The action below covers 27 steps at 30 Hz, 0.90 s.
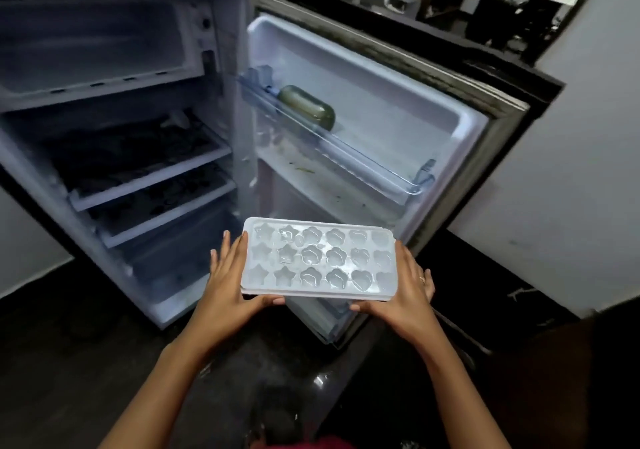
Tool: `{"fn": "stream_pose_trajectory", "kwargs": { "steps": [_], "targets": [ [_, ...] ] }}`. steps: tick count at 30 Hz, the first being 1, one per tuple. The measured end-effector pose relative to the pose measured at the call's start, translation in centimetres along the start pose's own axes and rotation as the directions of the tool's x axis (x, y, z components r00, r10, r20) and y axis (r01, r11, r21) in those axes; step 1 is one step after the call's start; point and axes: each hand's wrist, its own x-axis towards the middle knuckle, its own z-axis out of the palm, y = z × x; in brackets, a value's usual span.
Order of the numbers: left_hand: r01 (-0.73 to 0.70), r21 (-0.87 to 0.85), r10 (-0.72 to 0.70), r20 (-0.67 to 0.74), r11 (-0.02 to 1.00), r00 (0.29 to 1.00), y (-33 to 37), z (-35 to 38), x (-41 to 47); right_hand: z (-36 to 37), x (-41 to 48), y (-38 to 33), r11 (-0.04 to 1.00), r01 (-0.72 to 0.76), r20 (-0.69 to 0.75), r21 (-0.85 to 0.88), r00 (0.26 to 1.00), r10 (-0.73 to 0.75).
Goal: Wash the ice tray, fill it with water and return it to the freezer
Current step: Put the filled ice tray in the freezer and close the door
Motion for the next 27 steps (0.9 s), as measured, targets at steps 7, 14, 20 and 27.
{"fn": "stream_pose_trajectory", "kwargs": {
  "steps": [7, 14, 20, 27],
  "targets": [
    [0.074, -0.017, -0.075, -0.128, 0.997, 0.989, -2.6, -3.9, -1.2, 3.4, 3.7, -4.2, 0.99, 0.139, 0.114, 0.004, 0.984, -0.138],
    [0.163, -0.031, -0.165, -0.242, 0.986, 0.956, -4.6, -6.7, -0.8, 5.9, 8.0, -7.8, 0.961, 0.277, 0.201, 0.027, 0.94, -0.276],
    [0.236, -0.049, -0.239, -0.321, 0.971, 0.917, -6.9, -8.7, 1.5, 7.9, 13.1, -11.1, 0.945, 0.326, 0.284, 0.04, 0.903, -0.323],
    [0.312, -0.116, -0.331, -0.428, 0.943, 0.841, -9.1, -12.0, 5.5, 11.2, 20.7, -15.6, 0.913, 0.4, 0.325, 0.083, 0.855, -0.404]
  ]
}}
